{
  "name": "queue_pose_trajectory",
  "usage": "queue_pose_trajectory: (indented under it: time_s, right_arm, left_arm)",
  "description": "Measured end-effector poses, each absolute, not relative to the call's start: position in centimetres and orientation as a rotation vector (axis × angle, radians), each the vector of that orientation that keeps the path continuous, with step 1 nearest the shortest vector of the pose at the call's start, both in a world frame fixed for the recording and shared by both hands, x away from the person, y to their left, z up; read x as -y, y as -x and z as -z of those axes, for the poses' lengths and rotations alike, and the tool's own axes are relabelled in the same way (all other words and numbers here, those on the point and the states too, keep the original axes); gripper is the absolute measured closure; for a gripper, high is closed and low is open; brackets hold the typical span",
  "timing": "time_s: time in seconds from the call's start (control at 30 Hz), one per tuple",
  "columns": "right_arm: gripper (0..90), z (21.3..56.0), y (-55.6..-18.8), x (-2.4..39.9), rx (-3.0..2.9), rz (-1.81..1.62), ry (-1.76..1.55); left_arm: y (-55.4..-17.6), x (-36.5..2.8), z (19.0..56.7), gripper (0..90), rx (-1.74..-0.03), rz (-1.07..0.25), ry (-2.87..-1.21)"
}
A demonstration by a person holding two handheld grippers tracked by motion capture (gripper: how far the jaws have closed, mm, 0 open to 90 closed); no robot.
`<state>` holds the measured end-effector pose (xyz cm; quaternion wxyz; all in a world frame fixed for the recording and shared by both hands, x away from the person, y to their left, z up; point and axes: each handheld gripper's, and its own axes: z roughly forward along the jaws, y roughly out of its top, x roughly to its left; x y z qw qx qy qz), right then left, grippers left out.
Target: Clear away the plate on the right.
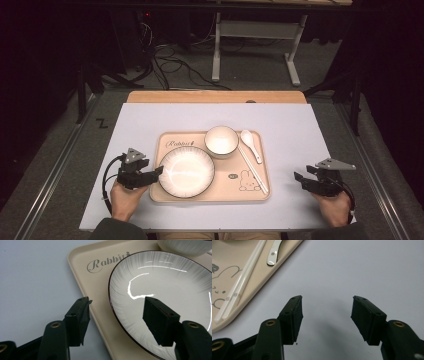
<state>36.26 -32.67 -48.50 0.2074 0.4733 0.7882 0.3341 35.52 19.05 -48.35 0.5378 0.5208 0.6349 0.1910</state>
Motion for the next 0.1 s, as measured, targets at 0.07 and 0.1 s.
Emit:
queue_pose_trajectory:
  time_s: [0.07, 0.1]
  right_arm:
    - [42.9, 48.47, -36.30, 32.67, -2.196, -0.932, -1.316]
    - [42.8, 48.49, -36.33, 32.67, -2.200, -0.933, -1.310]
  left_arm:
    - [-35.52, -19.03, 48.39, 40.1, -1.510, -0.455, -1.247]
    - [-35.56, -19.03, 48.41, 40.8, -1.512, -0.455, -1.248]
